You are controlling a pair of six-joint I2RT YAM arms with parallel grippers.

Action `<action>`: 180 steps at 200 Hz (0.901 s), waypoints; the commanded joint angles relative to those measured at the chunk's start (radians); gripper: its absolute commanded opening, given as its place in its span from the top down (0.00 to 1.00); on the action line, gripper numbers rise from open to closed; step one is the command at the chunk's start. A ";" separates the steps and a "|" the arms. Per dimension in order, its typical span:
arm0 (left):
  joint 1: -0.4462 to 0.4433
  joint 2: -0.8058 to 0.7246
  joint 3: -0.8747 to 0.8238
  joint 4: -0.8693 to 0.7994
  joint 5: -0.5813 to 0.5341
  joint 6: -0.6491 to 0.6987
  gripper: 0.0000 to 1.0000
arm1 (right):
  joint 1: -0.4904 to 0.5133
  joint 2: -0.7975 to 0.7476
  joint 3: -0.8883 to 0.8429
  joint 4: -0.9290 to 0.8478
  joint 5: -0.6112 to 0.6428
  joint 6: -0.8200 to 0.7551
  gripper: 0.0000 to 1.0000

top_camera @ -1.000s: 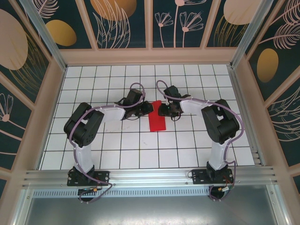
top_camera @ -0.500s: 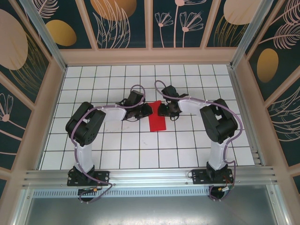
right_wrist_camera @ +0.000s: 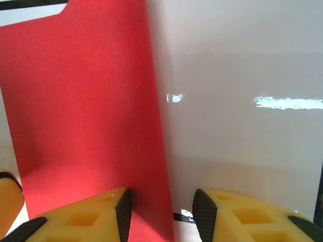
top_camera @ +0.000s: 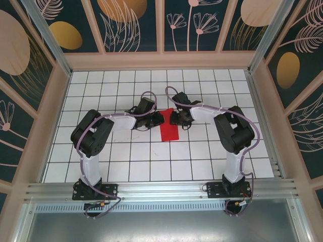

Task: Fold a paper plane with a square sheet of paper (pick it up from the middle)
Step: First fold in half a square sheet of paper at the center of the table.

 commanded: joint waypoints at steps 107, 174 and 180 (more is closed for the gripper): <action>-0.011 0.024 -0.009 0.021 0.022 -0.001 0.83 | 0.011 0.110 -0.036 -0.002 0.021 0.048 0.51; -0.016 0.027 -0.010 -0.024 -0.018 0.008 0.84 | 0.010 0.118 -0.038 -0.002 0.022 0.063 0.51; -0.016 0.027 -0.010 -0.027 -0.024 0.009 0.84 | 0.011 0.118 -0.040 0.000 0.021 0.064 0.51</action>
